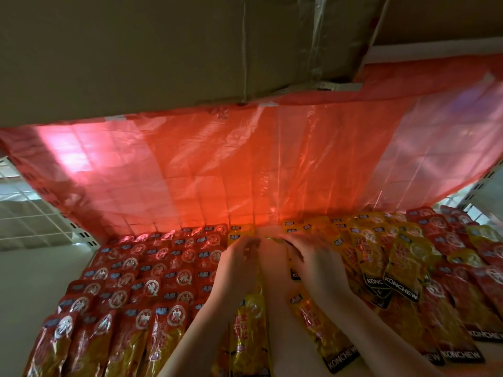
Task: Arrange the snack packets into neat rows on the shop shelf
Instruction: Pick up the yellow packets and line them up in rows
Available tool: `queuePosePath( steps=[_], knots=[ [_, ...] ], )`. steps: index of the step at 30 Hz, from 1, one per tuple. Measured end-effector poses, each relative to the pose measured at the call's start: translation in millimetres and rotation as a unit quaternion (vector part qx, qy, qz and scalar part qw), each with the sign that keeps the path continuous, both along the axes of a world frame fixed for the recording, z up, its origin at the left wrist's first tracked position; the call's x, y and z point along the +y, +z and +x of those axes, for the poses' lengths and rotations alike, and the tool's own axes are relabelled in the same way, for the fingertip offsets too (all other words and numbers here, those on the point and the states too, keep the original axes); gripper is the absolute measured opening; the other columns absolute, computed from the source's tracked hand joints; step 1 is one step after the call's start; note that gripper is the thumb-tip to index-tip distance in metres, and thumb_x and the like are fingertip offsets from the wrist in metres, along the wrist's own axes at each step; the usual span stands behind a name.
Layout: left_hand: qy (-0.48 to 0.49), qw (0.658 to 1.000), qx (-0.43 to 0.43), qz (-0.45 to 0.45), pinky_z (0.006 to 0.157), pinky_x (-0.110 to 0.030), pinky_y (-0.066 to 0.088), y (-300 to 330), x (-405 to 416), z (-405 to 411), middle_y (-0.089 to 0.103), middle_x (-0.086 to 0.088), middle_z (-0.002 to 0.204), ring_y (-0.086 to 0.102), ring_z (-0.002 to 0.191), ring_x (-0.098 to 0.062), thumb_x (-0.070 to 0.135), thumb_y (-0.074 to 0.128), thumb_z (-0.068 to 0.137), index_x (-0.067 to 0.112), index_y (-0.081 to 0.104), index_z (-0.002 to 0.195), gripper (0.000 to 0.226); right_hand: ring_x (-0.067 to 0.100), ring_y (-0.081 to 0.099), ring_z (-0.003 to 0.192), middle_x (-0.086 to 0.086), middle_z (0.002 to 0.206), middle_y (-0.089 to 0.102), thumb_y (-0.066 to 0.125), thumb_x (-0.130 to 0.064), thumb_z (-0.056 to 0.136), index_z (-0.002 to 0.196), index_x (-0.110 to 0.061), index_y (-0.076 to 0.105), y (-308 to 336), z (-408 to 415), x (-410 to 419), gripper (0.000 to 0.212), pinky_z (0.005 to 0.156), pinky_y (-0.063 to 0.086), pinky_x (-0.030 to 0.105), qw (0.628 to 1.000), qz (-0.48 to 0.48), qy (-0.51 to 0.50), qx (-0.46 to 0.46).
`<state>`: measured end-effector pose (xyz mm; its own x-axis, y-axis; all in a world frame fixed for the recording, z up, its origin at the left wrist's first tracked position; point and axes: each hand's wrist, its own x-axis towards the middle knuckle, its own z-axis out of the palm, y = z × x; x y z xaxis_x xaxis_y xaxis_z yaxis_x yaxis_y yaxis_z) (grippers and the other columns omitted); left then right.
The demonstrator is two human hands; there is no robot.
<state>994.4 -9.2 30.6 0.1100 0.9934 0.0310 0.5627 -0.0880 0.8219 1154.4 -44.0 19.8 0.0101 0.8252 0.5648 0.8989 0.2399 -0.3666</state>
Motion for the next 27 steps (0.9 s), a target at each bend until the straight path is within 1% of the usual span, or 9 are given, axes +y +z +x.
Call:
queuePosePath(
  steps=[2,6,9,11,13,15,20,23,27],
  knots=[
    [-0.011,0.995,0.085,0.044,0.077,-0.025,0.047,-4,2,-5,0.062,0.006,0.111,0.058,0.100,-0.013,0.011,0.050,0.092,0.021,0.062,0.114,0.027,0.017,0.062,0.085,-0.009,0.095,0.069,0.078,-0.004,0.064,0.106,-0.025,0.070,0,-6,10,0.047,0.067,0.050,0.024,1.000,-0.004,-0.012,-0.014],
    [-0.028,0.981,0.168,0.090,0.090,-0.028,0.043,-8,2,-11,0.056,0.004,0.123,0.048,0.114,-0.014,0.016,0.050,0.092,0.021,0.055,0.123,0.032,0.019,0.064,0.087,-0.008,0.096,0.070,0.079,-0.008,0.064,0.099,-0.025,0.071,-10,-17,27,0.040,0.068,0.053,0.028,0.999,-0.051,-0.011,-0.015],
    [-0.046,0.971,0.211,0.101,0.094,-0.030,0.040,-12,1,-14,0.053,0.002,0.126,0.046,0.117,-0.017,0.017,0.049,0.092,0.021,0.049,0.129,0.037,0.014,0.064,0.085,-0.012,0.092,0.069,0.079,-0.028,0.069,0.093,-0.029,0.071,-18,-25,28,0.025,0.063,0.052,0.026,0.994,-0.093,0.016,-0.055],
    [-0.057,0.968,0.223,0.100,0.094,-0.029,0.039,-16,-1,-14,0.051,0.000,0.128,0.044,0.117,-0.018,0.016,0.049,0.091,0.020,0.045,0.131,0.041,0.013,0.061,0.093,-0.013,0.098,0.066,0.068,-0.037,0.081,0.097,-0.029,0.068,-22,-29,26,0.018,0.066,0.052,0.026,0.989,-0.125,0.021,-0.079],
    [-0.065,0.966,0.233,0.097,0.096,-0.029,0.038,-18,-2,-14,0.046,0.000,0.133,0.041,0.121,-0.019,0.015,0.047,0.091,0.019,0.044,0.132,0.041,0.014,0.052,0.108,-0.011,0.112,0.058,0.056,-0.037,0.090,0.109,-0.026,0.062,-26,-31,27,0.023,0.075,0.051,0.028,0.978,-0.177,0.030,-0.106],
    [-0.077,0.961,0.250,0.089,0.100,-0.030,0.037,-20,-3,-14,0.041,0.000,0.137,0.036,0.125,-0.019,0.011,0.045,0.090,0.018,0.040,0.134,0.045,0.014,0.045,0.115,-0.009,0.121,0.052,0.050,-0.035,0.094,0.117,-0.025,0.057,-29,-31,29,0.027,0.080,0.051,0.029,0.971,-0.205,0.037,-0.115],
    [-0.097,0.947,0.293,0.086,0.107,-0.031,0.031,-26,-5,-15,0.034,0.001,0.142,0.029,0.132,-0.019,0.013,0.045,0.091,0.019,0.033,0.137,0.048,0.017,0.042,0.120,-0.007,0.129,0.048,0.049,-0.029,0.094,0.125,-0.022,0.052,-26,-30,32,0.032,0.082,0.051,0.034,0.964,-0.225,0.057,-0.132],
    [-0.100,0.947,0.290,0.098,0.107,-0.029,0.029,-30,-6,-17,0.034,0.002,0.142,0.028,0.132,-0.017,0.016,0.045,0.092,0.020,0.034,0.136,0.046,0.019,0.040,0.124,-0.006,0.137,0.045,0.051,-0.030,0.092,0.132,-0.020,0.048,-24,-27,34,0.041,0.088,0.048,0.035,0.956,-0.240,0.086,-0.148],
    [-0.103,0.949,0.279,0.107,0.106,-0.029,0.031,-32,-6,-18,0.036,0.002,0.139,0.030,0.130,-0.017,0.017,0.046,0.092,0.020,0.035,0.136,0.045,0.018,0.042,0.125,-0.006,0.140,0.045,0.048,-0.028,0.094,0.130,-0.022,0.052,-20,-22,34,0.037,0.094,0.046,0.037,0.952,-0.241,0.118,-0.149]
  ],
)
